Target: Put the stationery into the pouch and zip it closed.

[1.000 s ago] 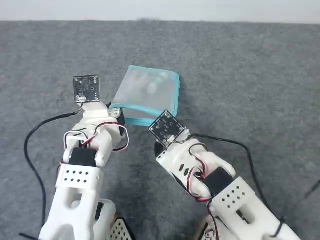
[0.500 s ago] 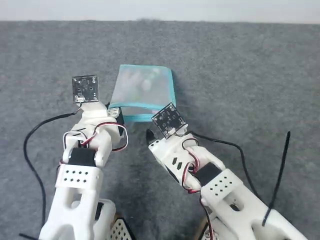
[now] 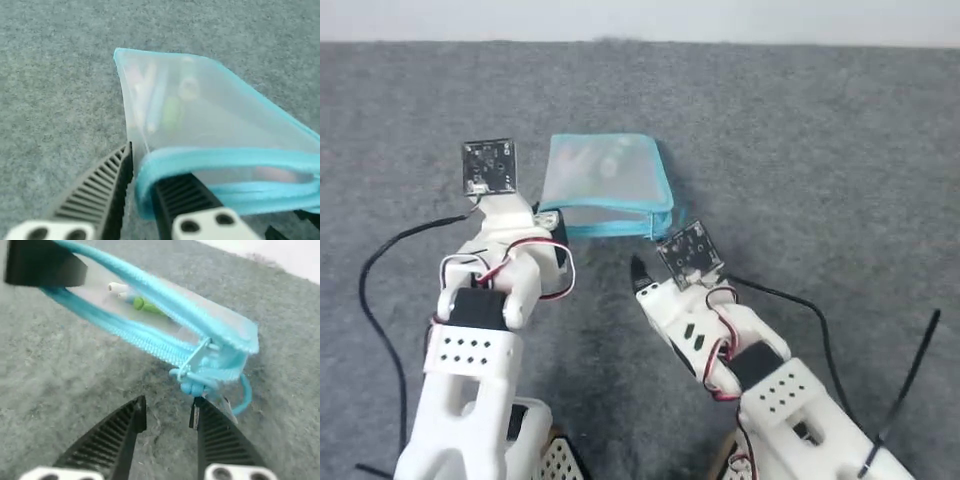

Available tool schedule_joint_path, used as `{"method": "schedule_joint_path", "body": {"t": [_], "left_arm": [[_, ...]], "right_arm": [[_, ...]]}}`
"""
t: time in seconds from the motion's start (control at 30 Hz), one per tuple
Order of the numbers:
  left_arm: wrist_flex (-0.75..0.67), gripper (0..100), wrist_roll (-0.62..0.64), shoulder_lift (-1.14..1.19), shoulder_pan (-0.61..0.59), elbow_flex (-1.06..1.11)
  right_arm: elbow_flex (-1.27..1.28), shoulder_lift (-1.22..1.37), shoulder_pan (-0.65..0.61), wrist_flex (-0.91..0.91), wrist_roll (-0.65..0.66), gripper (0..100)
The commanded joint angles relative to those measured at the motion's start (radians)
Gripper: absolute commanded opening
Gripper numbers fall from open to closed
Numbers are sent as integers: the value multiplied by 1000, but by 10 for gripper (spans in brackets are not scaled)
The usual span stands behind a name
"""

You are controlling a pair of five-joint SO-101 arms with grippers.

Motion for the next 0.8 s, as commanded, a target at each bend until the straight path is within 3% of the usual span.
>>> {"method": "schedule_joint_path", "body": {"t": [0.0, 0.33, 0.63, 0.7, 0.77], "left_arm": [[55, 24, 2, -17, -9, -124], [58, 24, -20, -15, -3, -122], [55, 24, -18, -9, 0, -120], [55, 24, -18, -9, -2, -119], [54, 24, -18, -9, -5, -114]], "right_arm": [[14, -56, 27, -22, -5, 155], [84, -53, 51, -254, 72, 155], [-35, 94, 47, -275, 68, 154], [-64, 177, 47, -274, 68, 107], [-78, 239, 45, -274, 72, 0]]}}
